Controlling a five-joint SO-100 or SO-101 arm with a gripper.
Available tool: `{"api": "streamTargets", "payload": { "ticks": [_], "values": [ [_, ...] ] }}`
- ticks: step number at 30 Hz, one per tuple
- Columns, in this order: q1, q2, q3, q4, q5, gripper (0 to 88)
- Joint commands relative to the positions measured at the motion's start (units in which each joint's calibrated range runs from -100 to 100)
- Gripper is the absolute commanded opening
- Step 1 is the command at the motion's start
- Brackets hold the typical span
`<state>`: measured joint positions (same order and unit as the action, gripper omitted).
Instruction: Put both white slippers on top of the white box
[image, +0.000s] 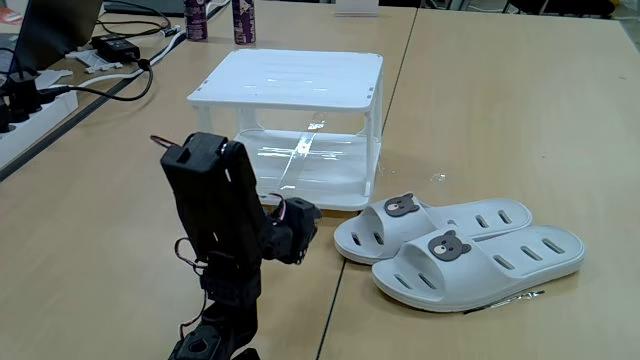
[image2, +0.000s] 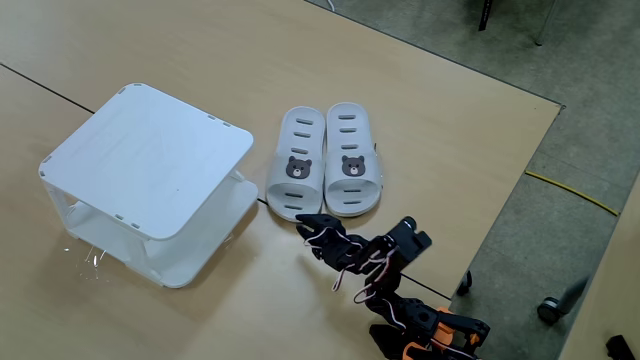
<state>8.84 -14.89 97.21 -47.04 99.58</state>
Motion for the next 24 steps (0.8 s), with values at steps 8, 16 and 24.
{"api": "streamTargets", "payload": {
  "ticks": [8, 16, 24],
  "values": [
    [4.32, 15.01, -12.19, -18.1, 0.42, 16.1],
    [9.17, 24.52, -26.17, -18.1, 0.42, 23.5],
    [9.17, 30.41, -34.02, -18.1, 0.42, 27.9]
  ]
}}
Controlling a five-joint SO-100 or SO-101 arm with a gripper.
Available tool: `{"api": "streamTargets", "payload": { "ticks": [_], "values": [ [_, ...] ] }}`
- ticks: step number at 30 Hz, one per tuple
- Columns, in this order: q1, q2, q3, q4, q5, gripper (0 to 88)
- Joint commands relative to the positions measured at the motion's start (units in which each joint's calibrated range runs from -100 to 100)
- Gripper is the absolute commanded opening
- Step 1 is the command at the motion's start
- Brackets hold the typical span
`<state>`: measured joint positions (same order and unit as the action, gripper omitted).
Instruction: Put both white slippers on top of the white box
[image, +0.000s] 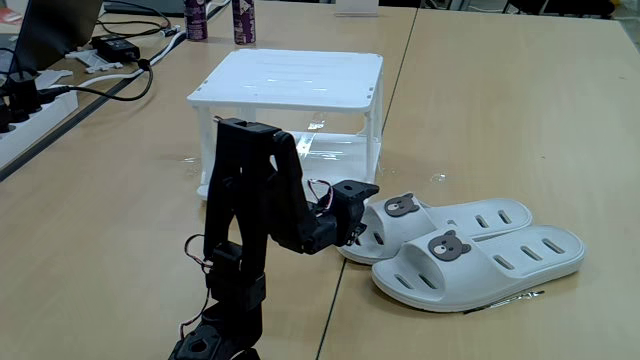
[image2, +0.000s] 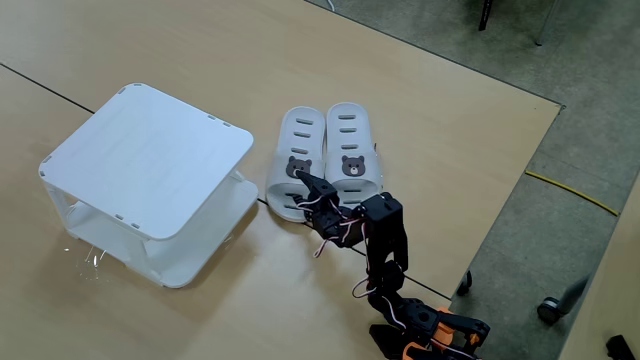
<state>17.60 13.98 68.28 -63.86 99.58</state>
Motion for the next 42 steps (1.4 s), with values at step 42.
{"api": "streamTargets", "payload": {
  "ticks": [42],
  "values": [
    [9.29, 36.13, -57.77, -1.19, 0.42, 0.8]
  ]
}}
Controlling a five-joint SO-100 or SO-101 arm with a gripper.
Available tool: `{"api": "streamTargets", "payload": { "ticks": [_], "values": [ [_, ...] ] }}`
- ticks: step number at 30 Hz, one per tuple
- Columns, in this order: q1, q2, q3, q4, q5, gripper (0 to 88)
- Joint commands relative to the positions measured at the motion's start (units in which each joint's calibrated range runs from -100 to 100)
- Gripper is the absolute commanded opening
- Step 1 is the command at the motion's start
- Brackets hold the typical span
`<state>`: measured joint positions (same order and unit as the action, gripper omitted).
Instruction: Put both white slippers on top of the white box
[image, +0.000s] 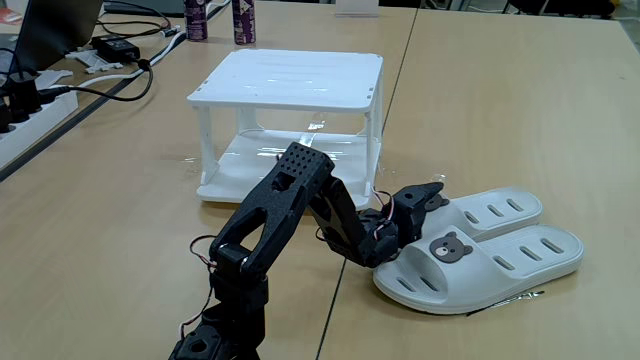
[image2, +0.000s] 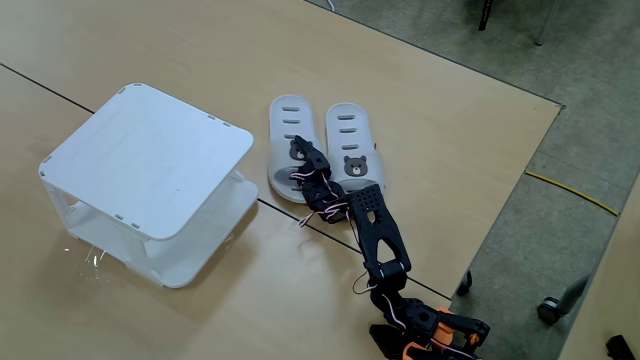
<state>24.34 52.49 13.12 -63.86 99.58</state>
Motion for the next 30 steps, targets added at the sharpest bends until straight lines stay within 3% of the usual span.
{"api": "streamTargets", "payload": {
  "ticks": [1, 7, 20, 30],
  "values": [
    [2.96, -3.65, -2.43, -1.19, 0.42, 0.8],
    [3.2, -19.22, 7.95, 1.48, 0.42, 0.8],
    [2.96, -55.82, 14.44, 32.11, 0.42, 0.8],
    [-6.75, -74.83, 14.08, 40.48, 0.42, 0.8]
  ]
}}
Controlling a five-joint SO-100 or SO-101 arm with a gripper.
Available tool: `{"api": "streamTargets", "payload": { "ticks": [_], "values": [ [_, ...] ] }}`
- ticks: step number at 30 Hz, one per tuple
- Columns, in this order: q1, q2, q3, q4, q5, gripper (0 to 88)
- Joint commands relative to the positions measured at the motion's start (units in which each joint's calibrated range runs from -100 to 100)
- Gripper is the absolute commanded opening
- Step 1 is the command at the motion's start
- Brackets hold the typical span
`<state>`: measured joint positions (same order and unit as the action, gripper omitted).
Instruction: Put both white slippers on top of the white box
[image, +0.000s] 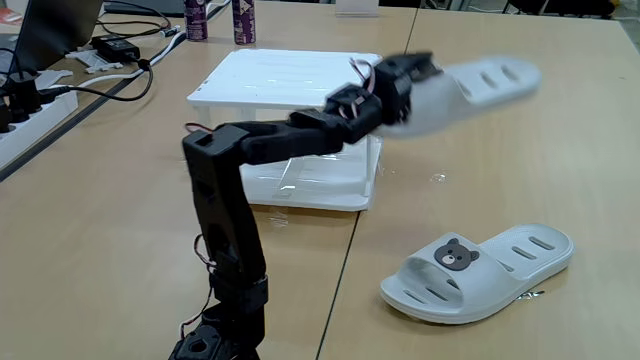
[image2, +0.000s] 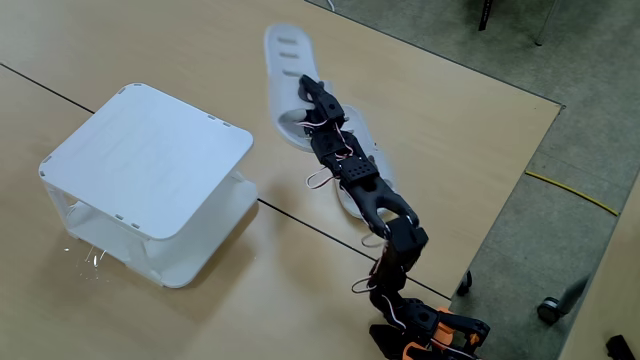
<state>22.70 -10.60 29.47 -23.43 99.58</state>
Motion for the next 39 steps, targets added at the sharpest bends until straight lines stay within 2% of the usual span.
{"api": "streamTargets", "payload": {
  "ticks": [1, 11, 19, 29, 39],
  "values": [
    [-6.99, -12.33, -2.36, 0.05, 0.42, 0.8],
    [-30.1, -11.83, -5.16, -0.12, 0.42, 0.8],
    [-42.19, -2.4, -13.82, -0.21, 0.42, 0.8],
    [-41.94, 21.16, -39.08, -0.29, 0.42, 0.8],
    [-37.99, 37.4, -58.38, -0.12, 0.42, 0.8]
  ]
}}
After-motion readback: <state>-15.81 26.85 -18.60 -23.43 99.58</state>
